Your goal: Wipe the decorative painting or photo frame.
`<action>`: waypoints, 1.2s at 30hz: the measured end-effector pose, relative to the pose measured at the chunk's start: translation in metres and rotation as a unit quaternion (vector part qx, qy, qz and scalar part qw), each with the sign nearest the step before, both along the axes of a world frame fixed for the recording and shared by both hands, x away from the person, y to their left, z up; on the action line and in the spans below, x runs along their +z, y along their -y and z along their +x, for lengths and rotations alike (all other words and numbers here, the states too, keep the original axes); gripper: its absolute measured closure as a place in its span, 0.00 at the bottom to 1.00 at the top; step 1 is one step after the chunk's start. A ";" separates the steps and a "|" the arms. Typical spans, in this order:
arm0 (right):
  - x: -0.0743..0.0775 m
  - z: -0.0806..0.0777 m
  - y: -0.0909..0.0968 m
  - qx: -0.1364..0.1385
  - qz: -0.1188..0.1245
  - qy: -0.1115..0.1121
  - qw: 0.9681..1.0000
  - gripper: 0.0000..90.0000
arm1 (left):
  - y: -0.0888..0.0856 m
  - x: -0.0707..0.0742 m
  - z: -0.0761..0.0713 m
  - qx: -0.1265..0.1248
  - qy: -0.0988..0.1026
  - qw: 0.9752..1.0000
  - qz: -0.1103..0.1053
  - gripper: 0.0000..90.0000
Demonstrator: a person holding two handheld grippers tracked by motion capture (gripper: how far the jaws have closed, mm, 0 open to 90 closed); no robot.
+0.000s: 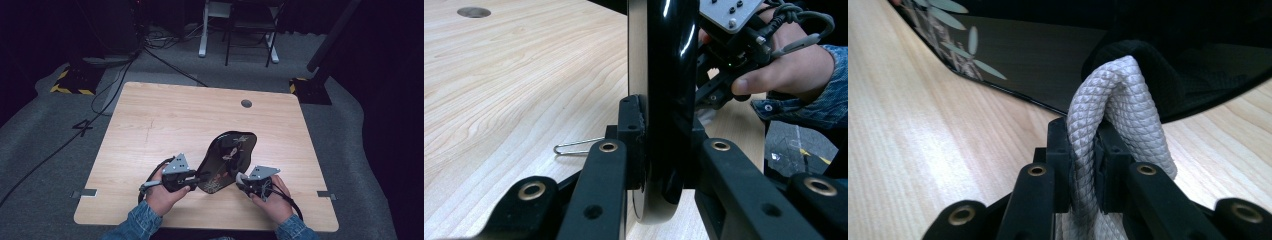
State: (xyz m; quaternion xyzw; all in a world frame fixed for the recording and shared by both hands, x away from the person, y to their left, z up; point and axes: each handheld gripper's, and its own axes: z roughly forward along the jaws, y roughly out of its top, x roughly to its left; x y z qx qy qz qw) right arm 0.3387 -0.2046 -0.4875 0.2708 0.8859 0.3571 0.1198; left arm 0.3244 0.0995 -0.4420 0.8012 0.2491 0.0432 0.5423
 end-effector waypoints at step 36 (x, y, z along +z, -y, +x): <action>0.038 0.021 0.089 -0.143 0.037 0.039 0.988 0.88 | -0.025 -0.001 0.020 0.003 0.011 1.000 -0.026 0.89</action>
